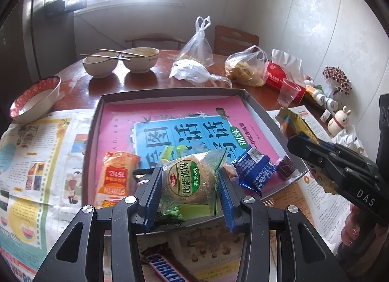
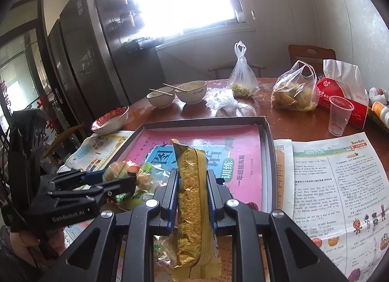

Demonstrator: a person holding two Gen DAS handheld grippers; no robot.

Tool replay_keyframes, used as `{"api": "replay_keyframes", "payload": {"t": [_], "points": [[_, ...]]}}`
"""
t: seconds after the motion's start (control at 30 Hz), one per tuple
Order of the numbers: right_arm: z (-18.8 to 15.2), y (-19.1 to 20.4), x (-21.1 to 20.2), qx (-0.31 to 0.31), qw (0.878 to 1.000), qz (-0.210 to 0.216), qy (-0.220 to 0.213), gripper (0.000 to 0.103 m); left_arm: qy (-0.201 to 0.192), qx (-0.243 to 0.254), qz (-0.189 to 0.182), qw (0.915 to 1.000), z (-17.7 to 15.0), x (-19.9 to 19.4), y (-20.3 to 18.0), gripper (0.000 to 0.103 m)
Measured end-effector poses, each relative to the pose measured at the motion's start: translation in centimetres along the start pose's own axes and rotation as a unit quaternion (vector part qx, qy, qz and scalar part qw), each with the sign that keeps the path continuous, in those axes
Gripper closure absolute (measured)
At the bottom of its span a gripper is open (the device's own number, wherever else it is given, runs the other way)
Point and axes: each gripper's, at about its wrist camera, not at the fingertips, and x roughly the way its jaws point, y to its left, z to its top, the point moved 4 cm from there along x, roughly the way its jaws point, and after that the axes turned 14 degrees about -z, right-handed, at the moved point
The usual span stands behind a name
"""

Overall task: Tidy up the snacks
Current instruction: 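Lift and carry the yellow packet and round pastry bag over the tray with both tools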

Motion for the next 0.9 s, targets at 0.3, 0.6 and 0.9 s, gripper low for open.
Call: {"api": "replay_keyframes", "payload": {"t": [0.3,0.6,0.9], "points": [[0.7,0.0,1.2,0.003,1.000,0.001,0.004,0.081,0.011,0.005,0.001,0.9999,0.2,1.4,-0.2,0.058],[0.8,-0.2,3.2,0.012,1.000,-0.004,0.021,0.081,0.014,0.006,0.001,0.9999,-0.1,2.1,-0.1,0.058],[0.0,-0.9,4.5,0.016,0.999,-0.026,0.038,0.081,0.014,0.011,0.003,0.9998,-0.2,2.6,-0.3,0.058]]}}
